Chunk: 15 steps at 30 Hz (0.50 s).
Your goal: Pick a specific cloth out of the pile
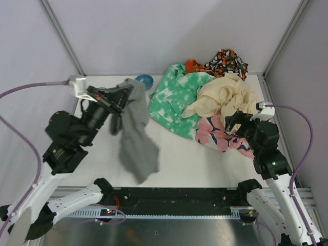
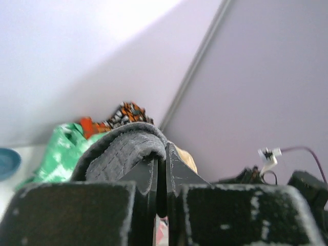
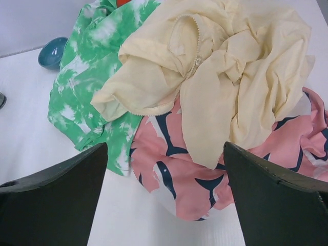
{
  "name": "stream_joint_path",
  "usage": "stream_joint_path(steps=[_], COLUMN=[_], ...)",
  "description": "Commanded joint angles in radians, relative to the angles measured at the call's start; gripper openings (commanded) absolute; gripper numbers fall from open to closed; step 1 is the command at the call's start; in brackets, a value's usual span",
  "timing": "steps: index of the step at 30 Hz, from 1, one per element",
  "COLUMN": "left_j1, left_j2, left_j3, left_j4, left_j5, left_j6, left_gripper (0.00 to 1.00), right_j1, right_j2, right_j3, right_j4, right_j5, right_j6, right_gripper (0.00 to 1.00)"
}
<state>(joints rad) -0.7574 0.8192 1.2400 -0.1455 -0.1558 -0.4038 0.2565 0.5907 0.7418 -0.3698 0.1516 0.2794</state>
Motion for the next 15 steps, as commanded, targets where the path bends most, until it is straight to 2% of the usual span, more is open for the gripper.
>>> stream_joint_path(steps=[1, 5, 10, 15], left_j1=[-0.002, -0.002, -0.003, 0.000], left_j2=[-0.001, -0.018, -0.058, -0.118], left_j3=[0.080, 0.036, -0.142, -0.321], left_j4=[-0.043, -0.063, -0.070, -0.102], left_j5=[-0.176, -0.344, -0.595, -0.714], left_j6=[0.105, 0.122, 0.058, -0.061], left_gripper=[0.01, 0.01, 0.01, 0.04], right_j1=[0.014, 0.023, 0.041, 0.053], right_j2=[0.004, 0.013, 0.027, 0.034], right_j3=[-0.009, -0.017, -0.021, -0.027], right_j4=[0.027, 0.029, 0.032, 0.036], right_j5=[0.014, 0.011, 0.012, 0.030], right_j6=[-0.009, -0.013, -0.021, -0.025], right_gripper=[0.99, 0.99, 0.99, 0.99])
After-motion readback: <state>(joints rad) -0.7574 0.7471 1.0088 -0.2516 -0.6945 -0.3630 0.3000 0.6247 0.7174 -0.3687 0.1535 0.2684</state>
